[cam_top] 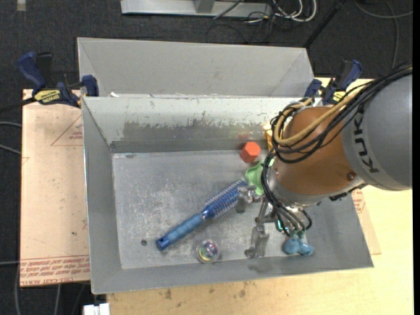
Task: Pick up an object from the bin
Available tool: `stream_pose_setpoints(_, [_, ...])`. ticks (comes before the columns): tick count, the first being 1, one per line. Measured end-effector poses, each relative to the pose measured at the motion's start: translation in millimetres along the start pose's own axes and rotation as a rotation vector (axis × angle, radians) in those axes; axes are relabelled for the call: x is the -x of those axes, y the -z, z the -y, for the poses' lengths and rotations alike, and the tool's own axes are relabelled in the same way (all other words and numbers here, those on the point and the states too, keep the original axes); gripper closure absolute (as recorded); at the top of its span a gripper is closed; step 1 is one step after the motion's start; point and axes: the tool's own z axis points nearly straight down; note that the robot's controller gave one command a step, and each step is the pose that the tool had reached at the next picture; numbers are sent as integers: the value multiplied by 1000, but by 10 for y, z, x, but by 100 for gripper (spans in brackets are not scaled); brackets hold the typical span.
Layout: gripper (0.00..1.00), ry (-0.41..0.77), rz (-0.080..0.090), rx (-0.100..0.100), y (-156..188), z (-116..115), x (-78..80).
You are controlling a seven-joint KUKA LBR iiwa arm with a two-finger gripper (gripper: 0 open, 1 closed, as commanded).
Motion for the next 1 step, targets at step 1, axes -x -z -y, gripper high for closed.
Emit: stream_pose_setpoints(1, [0,116,15,0,-121,-268,752])
